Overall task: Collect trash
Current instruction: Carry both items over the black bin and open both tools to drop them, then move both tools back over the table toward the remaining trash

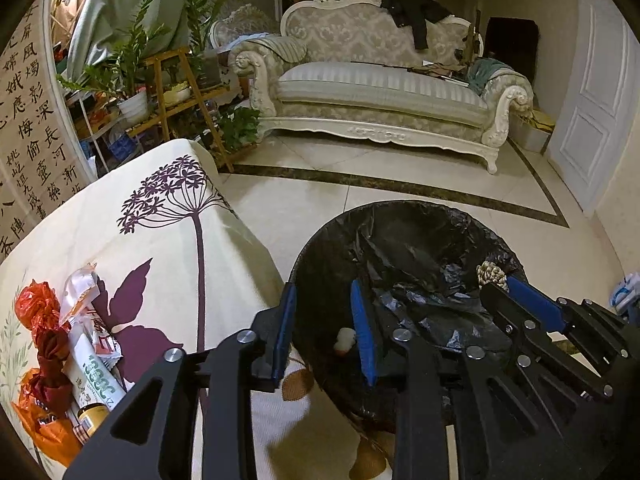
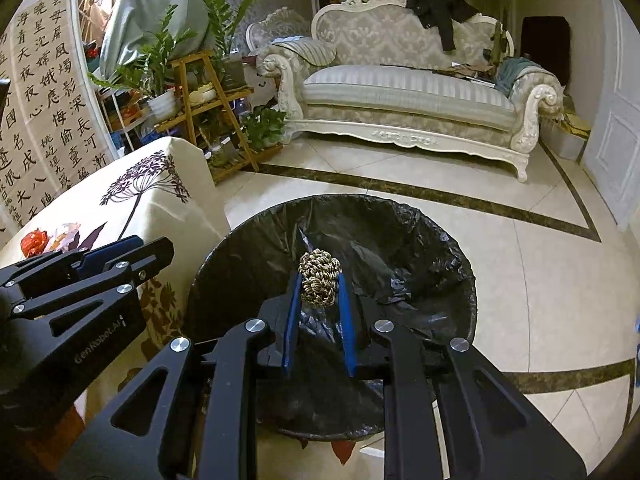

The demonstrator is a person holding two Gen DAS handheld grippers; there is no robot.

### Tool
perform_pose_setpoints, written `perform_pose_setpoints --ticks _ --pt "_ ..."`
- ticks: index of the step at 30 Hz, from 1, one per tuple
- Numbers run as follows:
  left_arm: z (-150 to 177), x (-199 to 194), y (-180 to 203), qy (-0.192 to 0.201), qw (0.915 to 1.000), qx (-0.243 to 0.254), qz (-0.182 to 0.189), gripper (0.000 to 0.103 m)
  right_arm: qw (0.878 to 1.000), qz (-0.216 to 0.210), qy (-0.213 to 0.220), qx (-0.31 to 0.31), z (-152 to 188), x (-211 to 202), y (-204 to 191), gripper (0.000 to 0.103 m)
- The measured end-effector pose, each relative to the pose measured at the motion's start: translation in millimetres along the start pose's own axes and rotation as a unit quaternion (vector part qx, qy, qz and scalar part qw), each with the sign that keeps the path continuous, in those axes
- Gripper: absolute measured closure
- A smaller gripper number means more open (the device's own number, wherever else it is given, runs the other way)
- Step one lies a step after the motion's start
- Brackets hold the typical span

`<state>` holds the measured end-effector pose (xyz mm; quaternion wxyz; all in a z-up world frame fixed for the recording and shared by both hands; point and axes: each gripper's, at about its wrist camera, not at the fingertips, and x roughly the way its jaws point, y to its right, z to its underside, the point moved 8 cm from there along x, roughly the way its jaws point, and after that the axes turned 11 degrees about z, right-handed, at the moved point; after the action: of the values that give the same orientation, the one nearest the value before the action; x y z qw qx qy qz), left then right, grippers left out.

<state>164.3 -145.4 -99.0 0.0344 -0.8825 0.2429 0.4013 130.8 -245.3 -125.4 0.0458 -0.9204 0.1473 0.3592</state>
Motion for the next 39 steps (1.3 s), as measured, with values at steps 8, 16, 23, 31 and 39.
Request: perform_pose_setpoints --ticks 8,16,23,31,39 --pt "-4.3 -13.1 -10.0 0.020 0.9996 -0.010 -0.015 0.050 1.000 0.005 0.002 0.004 -1.6 -3.7 1.3 0.065" --pt "1.1 -39.6 -24.4 0.032 0.9989 -0.027 -0.022 0.043 1.000 0.003 0.006 0.002 4.1 -17.4 -4.0 0.054" --pt "24.2 -80.2 -45.4 0.042 0.9972 -0.045 -0.041 0.036 1.000 -0.011 0.012 -0.008 16.8 -42.4 -23.2 0.035" --pt "56.8 -122.0 -78.6 0.050 0.9933 -0.076 -0.070 0.035 0.999 -0.037 0.010 -0.028 33.5 -66.3 -54.3 0.033" --pt "88.5 -156.4 -116.4 0.059 0.9872 -0.109 -0.101 0.032 0.996 -0.063 0.019 -0.065 44.5 -92.4 -97.9 0.032"
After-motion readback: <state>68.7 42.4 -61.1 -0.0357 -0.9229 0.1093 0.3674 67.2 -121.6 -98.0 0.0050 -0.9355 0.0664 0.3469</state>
